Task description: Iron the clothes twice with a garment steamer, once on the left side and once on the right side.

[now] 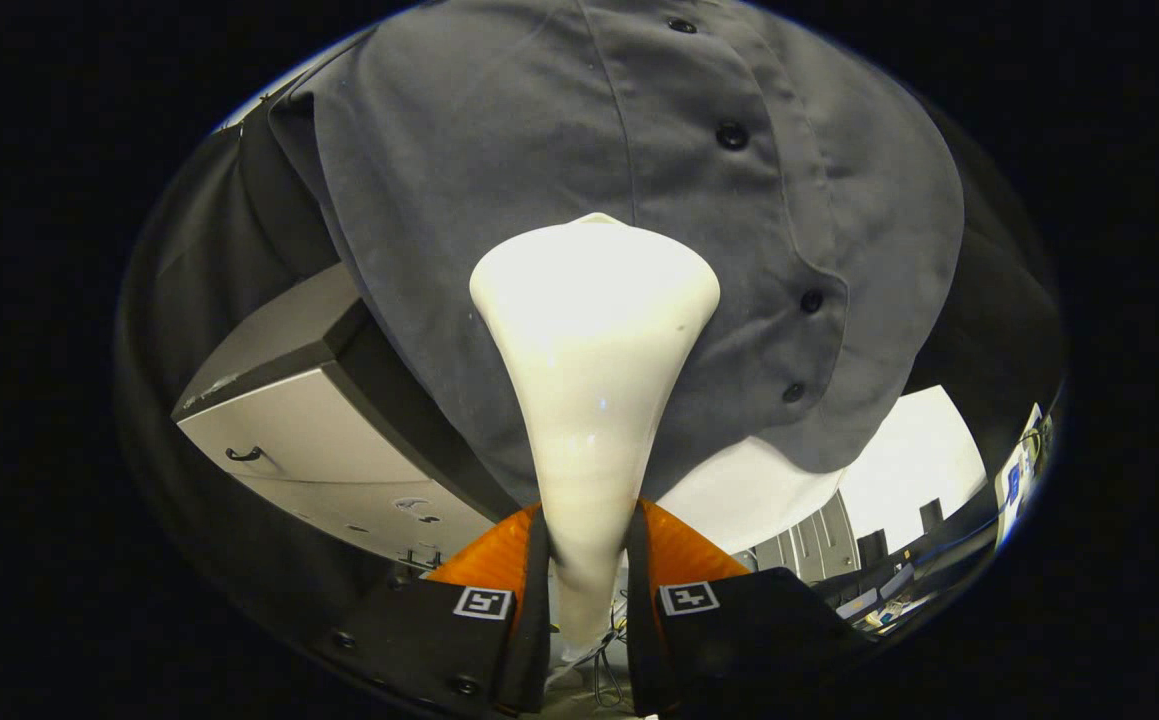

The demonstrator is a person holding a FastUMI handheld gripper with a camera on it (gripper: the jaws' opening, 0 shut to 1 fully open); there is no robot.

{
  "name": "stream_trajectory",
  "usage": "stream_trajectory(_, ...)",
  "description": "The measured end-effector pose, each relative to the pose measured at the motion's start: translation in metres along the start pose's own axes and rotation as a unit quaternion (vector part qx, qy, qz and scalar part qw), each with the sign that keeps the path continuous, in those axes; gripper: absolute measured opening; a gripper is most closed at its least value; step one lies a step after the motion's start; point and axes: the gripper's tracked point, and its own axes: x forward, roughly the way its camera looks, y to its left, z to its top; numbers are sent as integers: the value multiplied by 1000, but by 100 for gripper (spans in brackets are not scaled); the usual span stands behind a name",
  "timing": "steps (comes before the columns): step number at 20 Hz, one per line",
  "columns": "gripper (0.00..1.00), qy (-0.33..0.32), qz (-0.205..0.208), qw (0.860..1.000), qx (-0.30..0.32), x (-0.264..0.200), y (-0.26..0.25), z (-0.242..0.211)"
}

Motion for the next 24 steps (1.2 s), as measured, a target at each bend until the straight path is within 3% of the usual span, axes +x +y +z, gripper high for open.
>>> stream_trajectory(14,40,49,-5,999,13,17,-17,-55)
stream_trajectory(24,40,2,5,1000,4,-49,-16,-13)
